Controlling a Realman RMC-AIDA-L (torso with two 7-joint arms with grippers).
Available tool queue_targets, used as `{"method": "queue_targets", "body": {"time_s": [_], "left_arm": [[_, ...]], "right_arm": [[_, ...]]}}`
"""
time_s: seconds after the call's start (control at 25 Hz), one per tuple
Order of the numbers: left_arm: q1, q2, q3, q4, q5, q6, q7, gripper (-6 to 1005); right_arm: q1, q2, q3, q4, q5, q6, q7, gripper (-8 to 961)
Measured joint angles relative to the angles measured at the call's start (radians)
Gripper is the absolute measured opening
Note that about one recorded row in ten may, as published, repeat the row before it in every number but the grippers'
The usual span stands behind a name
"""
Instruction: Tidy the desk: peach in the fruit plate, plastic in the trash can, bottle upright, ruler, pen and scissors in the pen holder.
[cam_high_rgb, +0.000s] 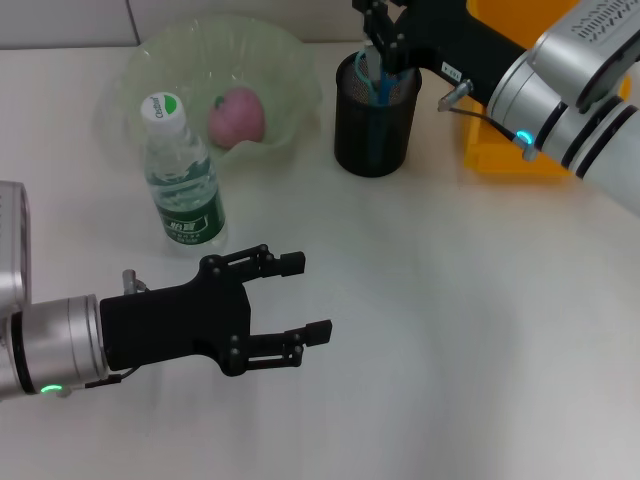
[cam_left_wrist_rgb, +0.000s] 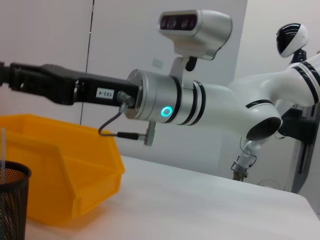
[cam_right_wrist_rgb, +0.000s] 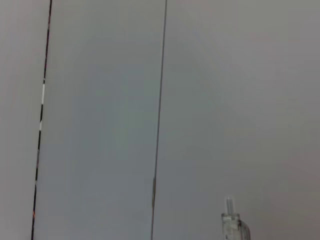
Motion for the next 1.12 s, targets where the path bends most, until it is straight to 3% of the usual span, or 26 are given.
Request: {"method": "queue_targets", "body": {"time_s": [0.28,0.44,0.56,0.6,0.64,0.76,0.8,0.84,0.96,1.0,1.04,1.12], "left_arm": [[0.003,0.001,0.0,0.0,-0.001,0.001,0.0,813],[0.003,0.002,0.0,0.002,-0.002,0.002,0.0,813],[0.003,0.003,0.0,0.004,-0.002,0.003,0.0,813],[0.003,0.003,0.0,0.004,-0.002,0.003,0.0,813],[0.003,0.003,0.0,0.004,-0.002,0.003,0.0,813],[0.004,0.005,-0.001,0.007,-0.002,0.004,0.0,813],[0.004,0.005,-0.001,0.007,-0.002,0.004,0.0,813],[0.004,0.005,-0.001,0.007,-0.002,0.004,0.0,813],[0.006,0.008,-0.016,0.008,-0.002,0.004,0.0,813],[0.006,0.008,-0.016,0.008,-0.002,0.004,0.0,813],[0.006,0.008,-0.016,0.008,-0.002,0.004,0.0,813],[0.007,0.009,-0.031,0.008,0.0,0.004,0.0,813]], "right_arm": [[-0.012,0.0,-0.022,0.022,0.002,0.002,0.016,207],[-0.044,0.0,-0.015,0.006,0.003,-0.025,0.041,287],[-0.105,-0.004,-0.006,-0.046,0.003,-0.117,0.071,346],[-0.159,-0.01,0.012,-0.089,-0.001,-0.191,0.123,366],[-0.159,-0.01,0.012,-0.089,-0.001,-0.191,0.123,386],[-0.253,-0.036,0.044,-0.15,-0.044,-0.312,0.263,462],[-0.302,-0.075,0.087,-0.169,-0.149,-0.424,0.374,498],[-0.302,-0.075,0.087,-0.169,-0.149,-0.424,0.374,534],[-0.346,-0.127,0.191,-0.167,-0.391,-0.604,0.485,642],[-0.373,-0.144,0.279,-0.164,-0.582,-0.709,0.507,826],[-0.373,-0.144,0.279,-0.164,-0.582,-0.709,0.507,826],[-0.399,-0.147,0.381,-0.166,-0.791,-0.79,0.51,826]]}}
